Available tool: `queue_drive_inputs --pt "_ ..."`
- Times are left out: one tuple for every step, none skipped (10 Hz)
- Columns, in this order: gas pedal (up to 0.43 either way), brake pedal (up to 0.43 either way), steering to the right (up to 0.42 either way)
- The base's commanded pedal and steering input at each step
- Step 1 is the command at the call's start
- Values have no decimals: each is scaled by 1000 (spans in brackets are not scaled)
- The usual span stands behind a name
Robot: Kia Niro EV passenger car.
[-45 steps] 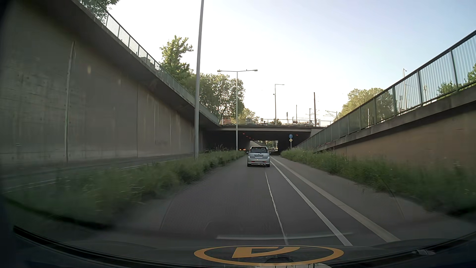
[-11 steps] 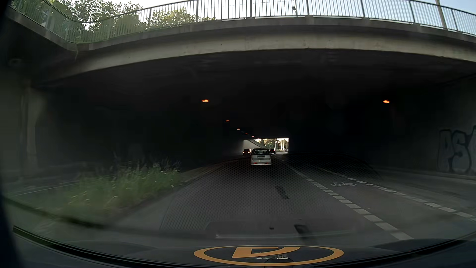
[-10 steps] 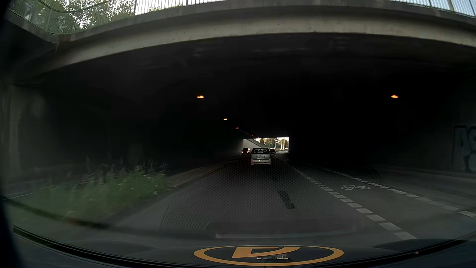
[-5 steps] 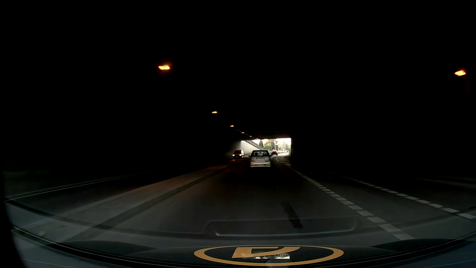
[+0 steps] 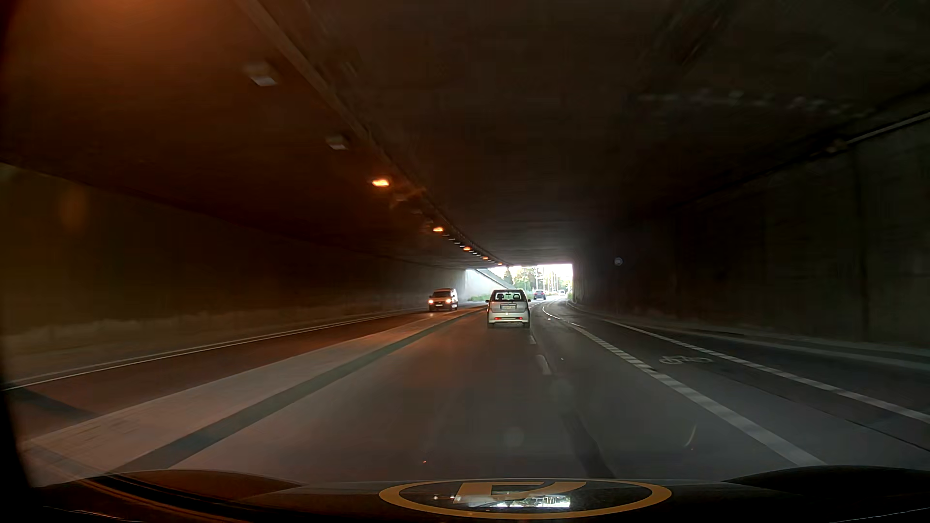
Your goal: Follow the waypoints while adhering to traffic rules and regulations
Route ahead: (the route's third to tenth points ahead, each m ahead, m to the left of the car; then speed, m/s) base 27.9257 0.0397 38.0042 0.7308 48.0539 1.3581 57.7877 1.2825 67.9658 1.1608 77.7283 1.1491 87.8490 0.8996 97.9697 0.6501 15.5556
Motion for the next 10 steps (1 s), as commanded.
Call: queue_drive_inputs --pt "189 0 0" --pt "189 0 1" --pt "177 0 0" --pt "177 0 1" --pt "169 0 0" --pt "169 0 1" --pt "169 0 0" --pt "169 0 0" --pt "169 0 0" --pt "169 0 1"
